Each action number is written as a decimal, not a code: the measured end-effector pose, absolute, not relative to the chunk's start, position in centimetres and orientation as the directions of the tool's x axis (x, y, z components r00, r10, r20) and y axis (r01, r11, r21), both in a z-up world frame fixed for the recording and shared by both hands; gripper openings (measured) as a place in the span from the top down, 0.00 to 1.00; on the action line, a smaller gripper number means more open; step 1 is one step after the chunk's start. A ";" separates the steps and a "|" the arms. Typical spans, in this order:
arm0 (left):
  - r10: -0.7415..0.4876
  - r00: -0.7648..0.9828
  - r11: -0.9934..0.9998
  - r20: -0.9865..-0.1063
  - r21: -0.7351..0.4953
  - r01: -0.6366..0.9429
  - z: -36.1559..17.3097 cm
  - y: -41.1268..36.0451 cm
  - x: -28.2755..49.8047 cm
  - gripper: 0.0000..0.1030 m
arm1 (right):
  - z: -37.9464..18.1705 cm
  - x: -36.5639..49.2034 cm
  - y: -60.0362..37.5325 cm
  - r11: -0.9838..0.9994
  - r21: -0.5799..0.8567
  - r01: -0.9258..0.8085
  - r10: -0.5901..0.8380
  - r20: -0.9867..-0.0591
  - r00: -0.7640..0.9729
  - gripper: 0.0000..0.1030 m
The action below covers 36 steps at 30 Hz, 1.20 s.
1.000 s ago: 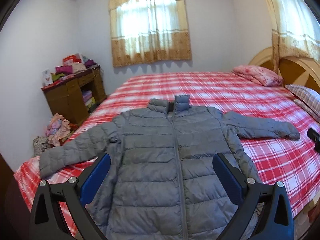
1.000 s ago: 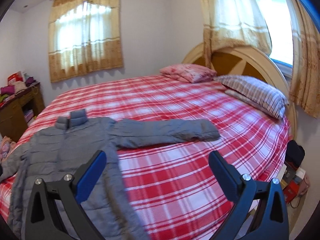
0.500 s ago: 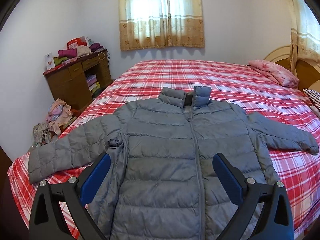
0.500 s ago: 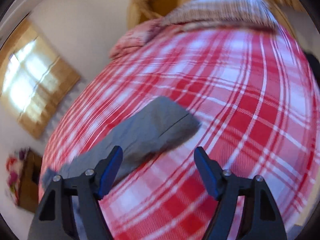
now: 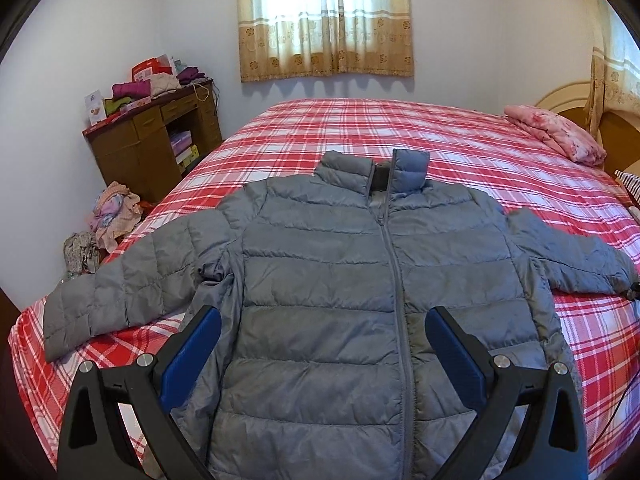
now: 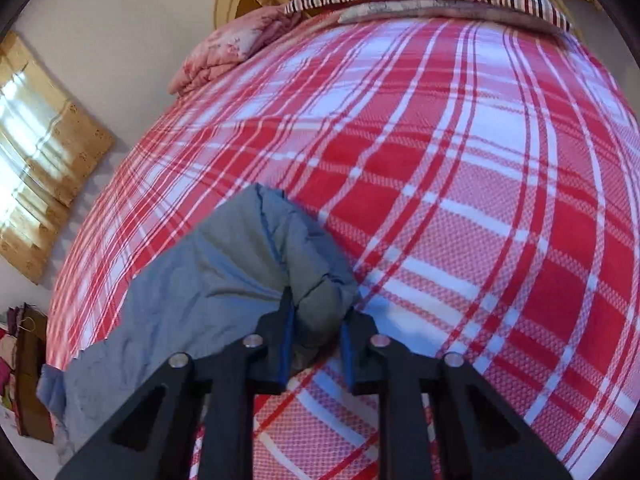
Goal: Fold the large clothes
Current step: 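Grasp the sleeve cuff nearest the right tool and fold it across the jacket body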
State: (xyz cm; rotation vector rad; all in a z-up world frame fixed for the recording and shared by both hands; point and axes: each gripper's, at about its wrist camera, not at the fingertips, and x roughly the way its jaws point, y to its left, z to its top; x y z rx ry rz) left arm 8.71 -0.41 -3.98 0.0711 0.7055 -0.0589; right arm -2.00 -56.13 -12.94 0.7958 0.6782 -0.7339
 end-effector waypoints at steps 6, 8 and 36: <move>0.006 0.779 0.999 -0.627 0.045 0.028 -3.3 1.9 8.1 0.01 | -5.0 -1.2 -50.3 0.682 0.285 0.674 -0.399 -0.627 0.669 0.86; 0.005 0.788 1.000 -0.615 0.023 0.012 -3.0 3.2 7.8 0.01 | -2.0 -0.2 -46.5 0.764 0.243 0.598 -0.387 -0.570 0.725 0.86; 0.203 0.810 0.976 -0.549 0.047 -0.213 -2.9 16.3 7.7 0.01 | -7.7 17.6 -1.2 0.848 0.420 -0.323 0.516 -0.517 0.682 0.04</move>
